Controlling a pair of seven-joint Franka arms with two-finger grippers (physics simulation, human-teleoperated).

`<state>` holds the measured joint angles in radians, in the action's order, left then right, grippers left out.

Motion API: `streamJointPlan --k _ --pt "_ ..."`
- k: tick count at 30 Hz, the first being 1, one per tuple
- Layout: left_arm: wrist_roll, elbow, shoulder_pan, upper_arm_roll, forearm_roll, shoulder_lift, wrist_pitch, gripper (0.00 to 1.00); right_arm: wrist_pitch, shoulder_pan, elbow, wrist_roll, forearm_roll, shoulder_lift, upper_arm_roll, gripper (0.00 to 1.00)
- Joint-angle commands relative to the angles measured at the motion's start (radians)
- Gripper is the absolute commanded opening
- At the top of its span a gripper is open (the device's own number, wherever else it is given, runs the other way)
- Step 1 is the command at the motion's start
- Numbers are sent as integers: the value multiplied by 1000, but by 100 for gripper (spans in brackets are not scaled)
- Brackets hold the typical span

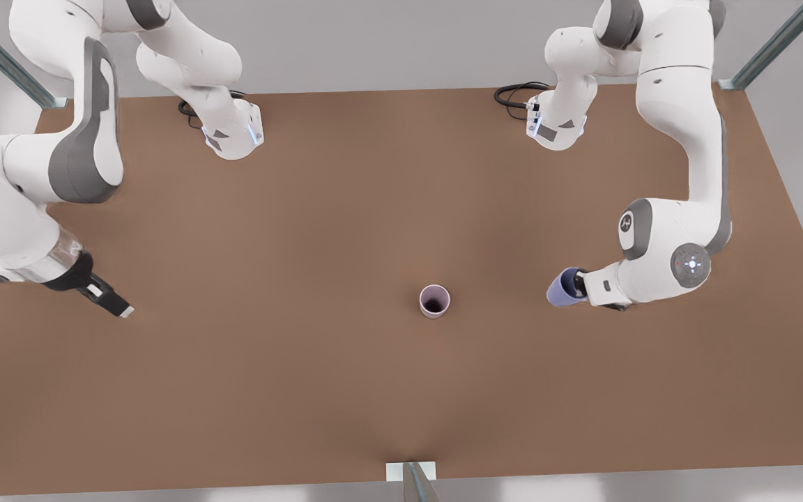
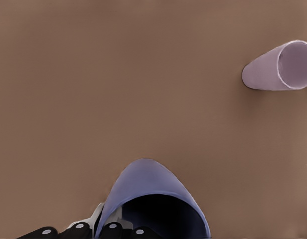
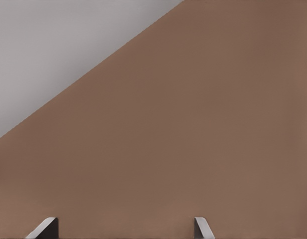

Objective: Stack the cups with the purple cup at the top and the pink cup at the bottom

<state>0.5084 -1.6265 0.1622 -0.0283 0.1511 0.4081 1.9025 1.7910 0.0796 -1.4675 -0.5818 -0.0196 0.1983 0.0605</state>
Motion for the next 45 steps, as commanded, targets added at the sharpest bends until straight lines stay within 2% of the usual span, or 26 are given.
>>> streamJointPlan --k 1,2,12,16,36,39,45 --pt "-691 56 2 -82 4 24 -86 21 -163 -6 9 599 3 -5 -8 100" --pt "-742 83 8 -108 2 44 -85 21 -163 -9 32 599 4 0 -10 100" --pt "-1018 298 168 -119 4 213 -59 21 -193 -3 90 583 24 15 -10 100" --pt "-1085 330 191 -140 4 247 -40 21 -188 -6 95 583 21 12 -11 100" --pt "-1094 321 232 -143 -13 317 7 21 -191 9 128 583 26 15 -13 100" --pt "-1094 321 232 -142 -16 321 4 37 -191 9 128 583 26 15 -13 100" --pt "-1094 321 232 -142 -16 324 3 40 -191 9 128 583 26 15 -13 100"
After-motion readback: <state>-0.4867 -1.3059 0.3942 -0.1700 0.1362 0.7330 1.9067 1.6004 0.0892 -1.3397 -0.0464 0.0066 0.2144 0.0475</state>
